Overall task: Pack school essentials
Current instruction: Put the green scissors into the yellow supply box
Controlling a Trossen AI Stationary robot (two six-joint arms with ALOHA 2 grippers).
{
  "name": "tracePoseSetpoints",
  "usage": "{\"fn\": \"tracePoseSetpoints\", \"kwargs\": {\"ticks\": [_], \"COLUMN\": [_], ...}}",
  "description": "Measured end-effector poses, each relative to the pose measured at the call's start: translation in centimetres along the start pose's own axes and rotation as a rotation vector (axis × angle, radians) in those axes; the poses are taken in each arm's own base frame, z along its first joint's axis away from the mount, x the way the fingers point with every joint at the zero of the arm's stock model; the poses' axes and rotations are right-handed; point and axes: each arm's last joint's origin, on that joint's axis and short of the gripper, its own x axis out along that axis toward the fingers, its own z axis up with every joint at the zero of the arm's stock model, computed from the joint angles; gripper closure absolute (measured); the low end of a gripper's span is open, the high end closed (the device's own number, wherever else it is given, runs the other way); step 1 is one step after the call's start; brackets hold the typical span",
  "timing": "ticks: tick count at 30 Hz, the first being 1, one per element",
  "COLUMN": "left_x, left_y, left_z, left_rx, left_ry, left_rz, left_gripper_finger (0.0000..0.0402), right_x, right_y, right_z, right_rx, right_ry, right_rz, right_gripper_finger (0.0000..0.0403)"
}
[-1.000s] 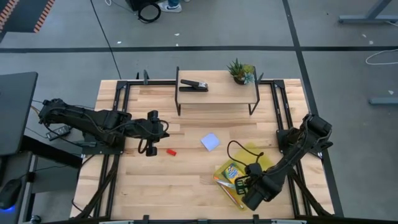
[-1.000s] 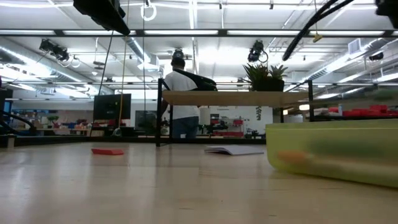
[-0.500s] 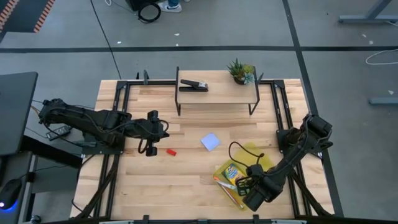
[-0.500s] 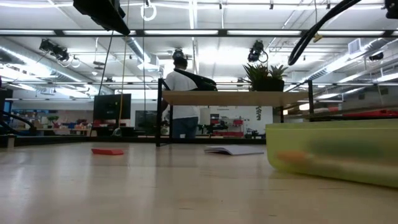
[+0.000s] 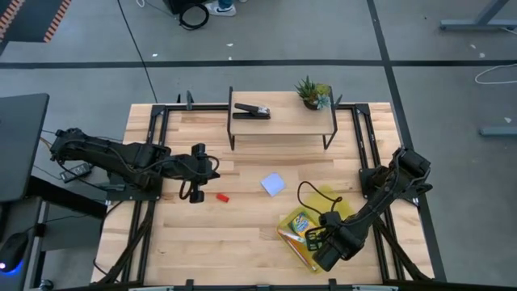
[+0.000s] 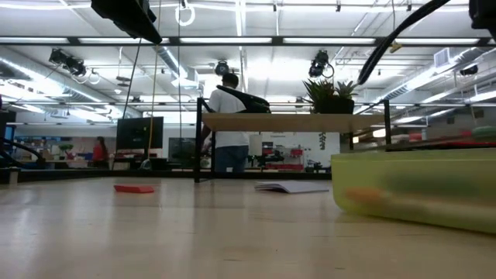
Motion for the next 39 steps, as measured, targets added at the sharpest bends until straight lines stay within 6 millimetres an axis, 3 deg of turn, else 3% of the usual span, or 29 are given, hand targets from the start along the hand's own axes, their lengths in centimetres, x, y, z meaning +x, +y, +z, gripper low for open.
{"fn": "tracePoseSetpoints", "kwargs": {"ticks": [10, 24, 32, 39], "left_x": [0.0, 0.0, 0.0, 0.0], "left_y": [0.0, 0.0, 0.0, 0.0], "left_z": [0.0, 0.0, 0.0, 0.0], "left_rx": [0.0, 0.0, 0.0, 0.0], "left_ry": [0.0, 0.001, 0.001, 0.001], "left_rz": [0.0, 0.0, 0.0, 0.0], "left_gripper_finger": [0.0381, 0.0378, 0.0387, 0.0379], "right_x": [0.0, -0.1, -0.1, -1.4], "right_y": [-0.1, 0.5, 0.6, 0.6], "right_z": [-0.1, -0.6, -0.5, -0.5], "right_rx": [0.024, 0.006, 0.004, -0.033], "right_ry": [0.018, 0.07, 0.059, 0.077], "right_rz": [-0.012, 0.047, 0.054, 0.069], "right_gripper_finger": [0.0352, 0.0272, 0.0275, 0.0278]}}
